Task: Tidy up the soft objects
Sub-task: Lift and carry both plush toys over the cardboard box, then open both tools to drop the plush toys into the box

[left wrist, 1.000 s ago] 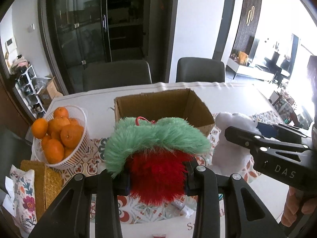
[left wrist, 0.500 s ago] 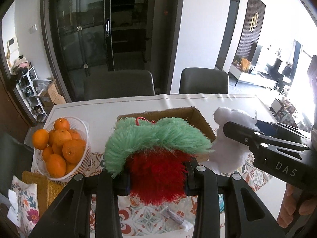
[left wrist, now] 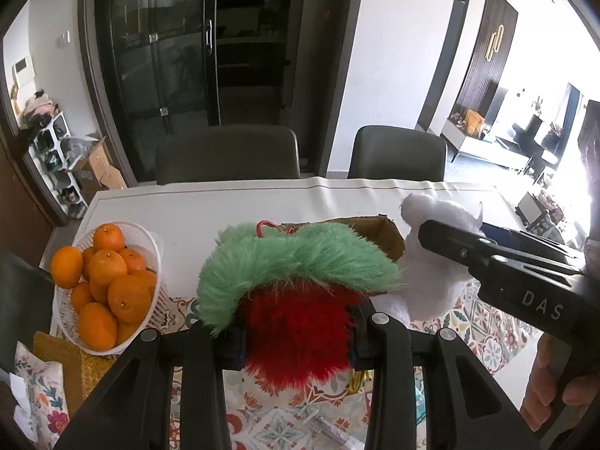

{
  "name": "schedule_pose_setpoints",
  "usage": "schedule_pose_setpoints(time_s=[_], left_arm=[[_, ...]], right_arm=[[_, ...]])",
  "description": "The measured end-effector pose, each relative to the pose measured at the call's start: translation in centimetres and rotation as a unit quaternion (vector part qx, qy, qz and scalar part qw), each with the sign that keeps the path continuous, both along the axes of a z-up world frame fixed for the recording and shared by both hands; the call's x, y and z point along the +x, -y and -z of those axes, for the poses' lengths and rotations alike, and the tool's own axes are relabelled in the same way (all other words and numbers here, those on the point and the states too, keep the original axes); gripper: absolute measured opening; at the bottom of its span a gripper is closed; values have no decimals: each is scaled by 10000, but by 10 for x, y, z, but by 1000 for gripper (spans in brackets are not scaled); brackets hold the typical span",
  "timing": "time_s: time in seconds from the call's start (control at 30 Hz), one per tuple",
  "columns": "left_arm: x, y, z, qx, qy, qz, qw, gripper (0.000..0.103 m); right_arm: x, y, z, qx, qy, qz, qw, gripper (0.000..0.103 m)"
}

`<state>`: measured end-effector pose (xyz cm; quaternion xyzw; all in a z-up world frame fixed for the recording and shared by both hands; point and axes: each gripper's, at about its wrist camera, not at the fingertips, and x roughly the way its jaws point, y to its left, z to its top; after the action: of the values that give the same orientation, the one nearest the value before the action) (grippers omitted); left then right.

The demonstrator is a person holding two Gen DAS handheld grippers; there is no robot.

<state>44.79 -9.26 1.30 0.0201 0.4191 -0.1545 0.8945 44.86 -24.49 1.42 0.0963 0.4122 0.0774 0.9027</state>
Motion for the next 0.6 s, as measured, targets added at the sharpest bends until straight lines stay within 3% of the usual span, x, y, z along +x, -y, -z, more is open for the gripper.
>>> schedule_pose_setpoints(time_s=[0.6], left_arm=[[58, 11, 54, -70, -690, -112, 9975, 39]], right_arm=[[61, 5, 50, 185, -676, -92, 9975, 48]])
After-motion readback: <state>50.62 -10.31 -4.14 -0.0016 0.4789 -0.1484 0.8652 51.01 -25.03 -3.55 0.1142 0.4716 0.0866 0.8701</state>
